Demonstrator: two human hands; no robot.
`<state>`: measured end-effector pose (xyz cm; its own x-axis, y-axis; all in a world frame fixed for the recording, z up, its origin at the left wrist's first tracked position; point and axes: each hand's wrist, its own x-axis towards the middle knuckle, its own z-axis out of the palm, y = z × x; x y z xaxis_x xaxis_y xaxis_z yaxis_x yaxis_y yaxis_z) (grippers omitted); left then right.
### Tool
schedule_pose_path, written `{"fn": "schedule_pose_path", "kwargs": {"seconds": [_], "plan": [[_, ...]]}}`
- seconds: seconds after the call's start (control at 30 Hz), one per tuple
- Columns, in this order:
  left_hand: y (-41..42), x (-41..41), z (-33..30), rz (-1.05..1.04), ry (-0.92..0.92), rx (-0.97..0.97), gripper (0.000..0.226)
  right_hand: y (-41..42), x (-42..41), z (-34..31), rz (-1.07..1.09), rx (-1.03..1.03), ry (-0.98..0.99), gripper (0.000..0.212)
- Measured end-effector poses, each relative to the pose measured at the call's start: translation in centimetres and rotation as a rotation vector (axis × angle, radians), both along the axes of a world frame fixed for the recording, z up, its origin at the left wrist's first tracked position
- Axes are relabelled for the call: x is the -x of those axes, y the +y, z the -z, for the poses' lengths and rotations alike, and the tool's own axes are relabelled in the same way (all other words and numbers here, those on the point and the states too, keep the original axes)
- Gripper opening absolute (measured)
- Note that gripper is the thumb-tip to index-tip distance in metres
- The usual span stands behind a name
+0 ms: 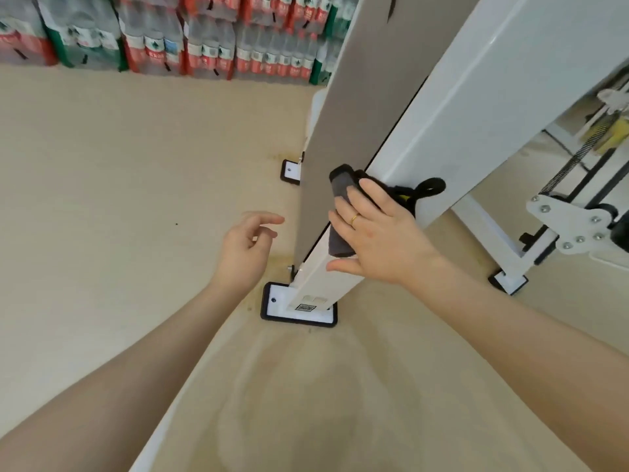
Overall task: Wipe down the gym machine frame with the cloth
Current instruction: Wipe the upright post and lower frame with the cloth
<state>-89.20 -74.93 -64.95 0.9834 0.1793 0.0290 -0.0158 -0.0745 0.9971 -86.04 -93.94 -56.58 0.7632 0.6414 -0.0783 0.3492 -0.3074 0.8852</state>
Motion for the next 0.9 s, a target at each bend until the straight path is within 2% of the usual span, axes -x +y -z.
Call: {"fn": "schedule_pose_path", "kwargs": {"seconds": [0.1, 0.2, 0.3, 0.4, 0.47, 0.57, 0.67, 0.77, 0.9], "plan": [[0.1, 1.2, 3.2, 0.051, 0.039, -0.021, 0.035, 0.3, 0.2, 5.8, -0.043, 0.168, -0.048, 0.049], [0.3, 2.8, 6.3, 0.107, 0.082, -0.049, 0.033, 0.9, 0.8, 10.4, -0.068, 0.287, 0.039, 0.048], [0.5, 4.1, 9.1, 0.163, 0.123, -0.041, 0.033, 1.1, 0.7, 11.2, -0.123, 0.213, 0.047, 0.04], [0.2, 3.9, 11.0, 0.222, 0.223, -0.063, 0.036, 0.2, 0.5, 7.3, -0.172, -0.086, -0.139, 0.025], [-0.7, 3.3, 12.0, 0.251, 0.268, -0.087, 0.04, -0.4, 0.6, 5.0, -0.232, -0.214, -0.257, 0.025], [-2.7, 2.1, 13.5, 0.279, 0.307, -0.128, 0.043, -0.8, 0.6, 5.5, -0.251, -0.204, -0.297, 0.022], [-3.8, 0.9, 15.8, 0.271, 0.359, -0.15, 0.046, -0.9, 0.8, 10.1, -0.234, -0.124, -0.182, 0.028], [-3.4, 0.5, 18.6, 0.269, 0.395, -0.18, 0.047, -1.0, 1.0, 16.1, -0.177, 0.01, -0.04, 0.046], [-2.5, -0.3, 21.8, 0.206, 0.411, -0.185, 0.044, -0.4, 1.0, 23.7, -0.109, 0.192, 0.106, 0.053]]}}
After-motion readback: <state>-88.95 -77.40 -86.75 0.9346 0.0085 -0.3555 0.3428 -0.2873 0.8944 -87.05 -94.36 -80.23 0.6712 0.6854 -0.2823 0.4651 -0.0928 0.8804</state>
